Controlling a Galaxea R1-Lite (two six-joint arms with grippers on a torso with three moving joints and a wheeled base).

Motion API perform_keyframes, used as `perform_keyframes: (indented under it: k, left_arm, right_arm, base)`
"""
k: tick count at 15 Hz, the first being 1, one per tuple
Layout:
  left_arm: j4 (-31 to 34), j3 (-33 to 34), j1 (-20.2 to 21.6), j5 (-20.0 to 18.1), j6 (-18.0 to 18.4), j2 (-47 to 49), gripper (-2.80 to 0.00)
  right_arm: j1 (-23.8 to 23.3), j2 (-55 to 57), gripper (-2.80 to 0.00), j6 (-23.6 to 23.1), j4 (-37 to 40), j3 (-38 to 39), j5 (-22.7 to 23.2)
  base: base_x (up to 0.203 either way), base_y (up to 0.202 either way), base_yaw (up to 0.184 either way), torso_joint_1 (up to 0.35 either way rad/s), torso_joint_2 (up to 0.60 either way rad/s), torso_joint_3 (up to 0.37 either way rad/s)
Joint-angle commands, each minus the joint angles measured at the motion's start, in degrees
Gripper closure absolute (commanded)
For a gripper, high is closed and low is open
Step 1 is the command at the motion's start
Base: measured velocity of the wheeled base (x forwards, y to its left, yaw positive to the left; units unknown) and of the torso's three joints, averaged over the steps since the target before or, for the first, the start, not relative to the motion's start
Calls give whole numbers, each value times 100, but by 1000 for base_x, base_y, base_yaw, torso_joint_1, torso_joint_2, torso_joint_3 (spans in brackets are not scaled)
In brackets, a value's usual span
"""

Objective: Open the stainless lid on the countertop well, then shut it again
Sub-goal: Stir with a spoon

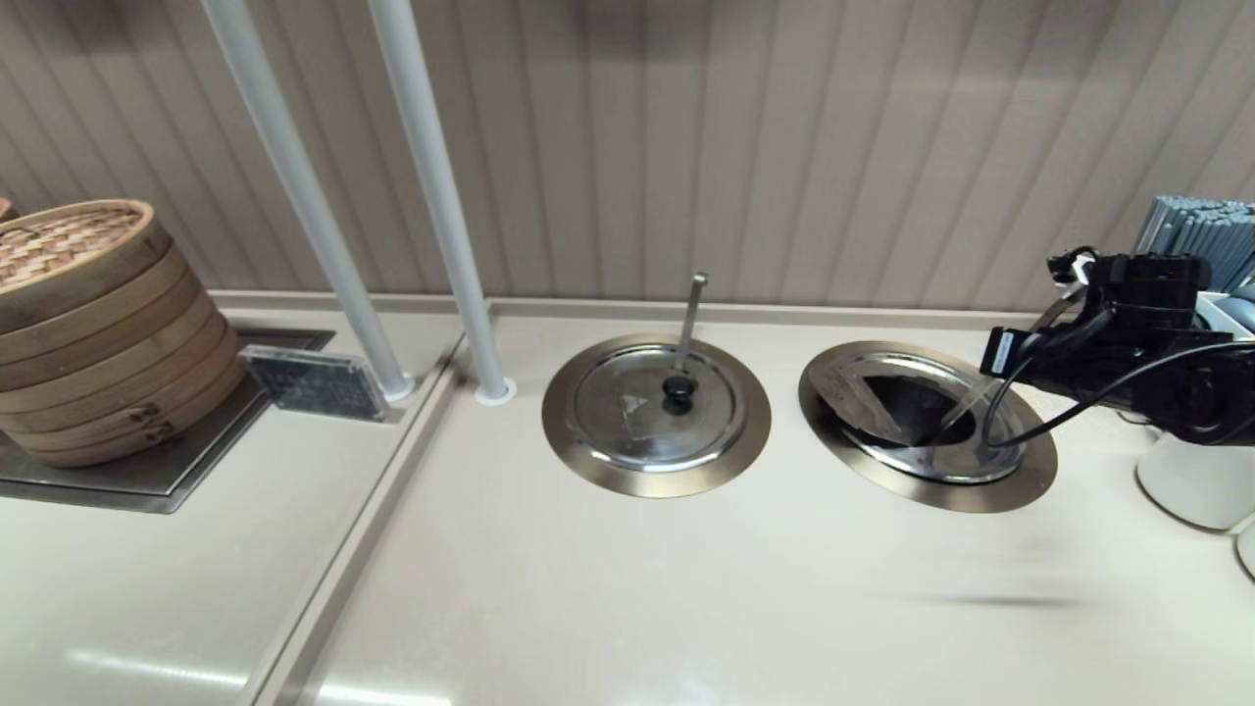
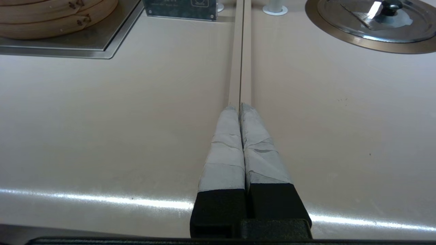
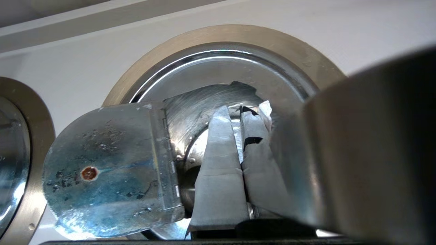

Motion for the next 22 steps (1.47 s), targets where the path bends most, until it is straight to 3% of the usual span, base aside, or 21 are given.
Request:
perform_keyframes:
  k: [1, 8, 22]
  left_arm:
    - [-3, -4, 1, 0, 2, 0, 0]
    - [5, -3, 1, 0, 2, 0, 0]
    - [-3, 5, 1, 0, 2, 0, 0]
  right_arm:
    - [-128, 139, 0, -6, 6, -223, 1]
    - [-87, 1150, 0, -44, 617, -1757, -34]
    - [57, 1264, 0, 72, 850, -2235, -58]
  base:
    - [0, 0, 0, 0, 0, 0]
    - [0, 0, 0, 0, 0, 0]
    - [0, 0, 0, 0, 0, 0]
